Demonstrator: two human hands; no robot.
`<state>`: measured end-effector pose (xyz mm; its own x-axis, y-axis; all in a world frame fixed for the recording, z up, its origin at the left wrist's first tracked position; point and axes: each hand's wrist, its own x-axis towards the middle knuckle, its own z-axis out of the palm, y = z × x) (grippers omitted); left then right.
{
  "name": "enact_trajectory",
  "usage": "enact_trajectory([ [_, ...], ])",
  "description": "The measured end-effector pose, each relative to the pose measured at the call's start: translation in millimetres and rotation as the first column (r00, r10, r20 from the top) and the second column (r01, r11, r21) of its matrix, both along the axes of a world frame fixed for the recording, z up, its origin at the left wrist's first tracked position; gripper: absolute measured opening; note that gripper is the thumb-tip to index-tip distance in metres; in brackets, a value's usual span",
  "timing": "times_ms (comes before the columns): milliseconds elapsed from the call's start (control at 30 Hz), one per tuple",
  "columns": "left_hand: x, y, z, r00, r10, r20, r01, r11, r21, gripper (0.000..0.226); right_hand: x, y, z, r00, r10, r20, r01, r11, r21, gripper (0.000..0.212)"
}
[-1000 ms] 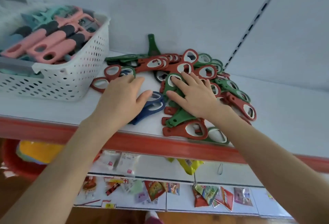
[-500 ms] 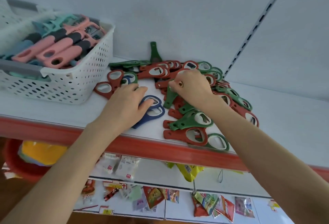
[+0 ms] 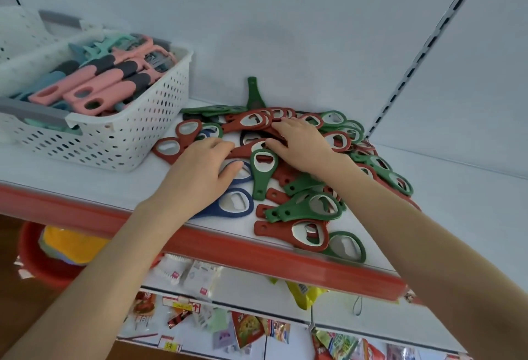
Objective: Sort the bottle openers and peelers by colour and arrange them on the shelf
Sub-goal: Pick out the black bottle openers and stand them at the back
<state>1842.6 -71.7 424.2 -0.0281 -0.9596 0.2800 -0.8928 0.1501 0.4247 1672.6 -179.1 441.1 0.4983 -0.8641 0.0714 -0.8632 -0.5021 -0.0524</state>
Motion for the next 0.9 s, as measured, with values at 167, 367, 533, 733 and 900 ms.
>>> enact_trajectory([
  [167, -3, -4, -2, 1.000, 0.014, -0.004, -0.014, 1.000, -0.003, 0.042, -13, 24, 11, 0.999, 0.028, 0.036, -0.030, 0.997, 0.068, 0.038],
  [367, -6, -4, -2, 1.000, 0.028, -0.006, -0.028, 1.000, 0.001, 0.042, -4, 2, 15, 0.982, -0.118, 0.145, 0.115, 0.993, 0.026, 0.026],
  [533, -6, -1, 2, 0.999, 0.041, 0.004, -0.041, 0.999, -0.004, 0.043, 19, -14, 8, 0.991, -0.134, -0.030, 0.134, 0.991, 0.013, 0.032],
  [733, -4, 1, 1, 0.998, 0.055, 0.009, -0.055, 0.998, -0.004, 0.042, 25, -27, 7, 0.992, -0.126, -0.028, 0.128, 0.983, 0.134, 0.050],
  [900, -4, 2, -2, 0.998, 0.054, -0.020, -0.054, 0.999, -0.003, 0.042, 36, -19, 12, 0.990, -0.139, -0.023, 0.141, 0.983, 0.121, 0.053],
])
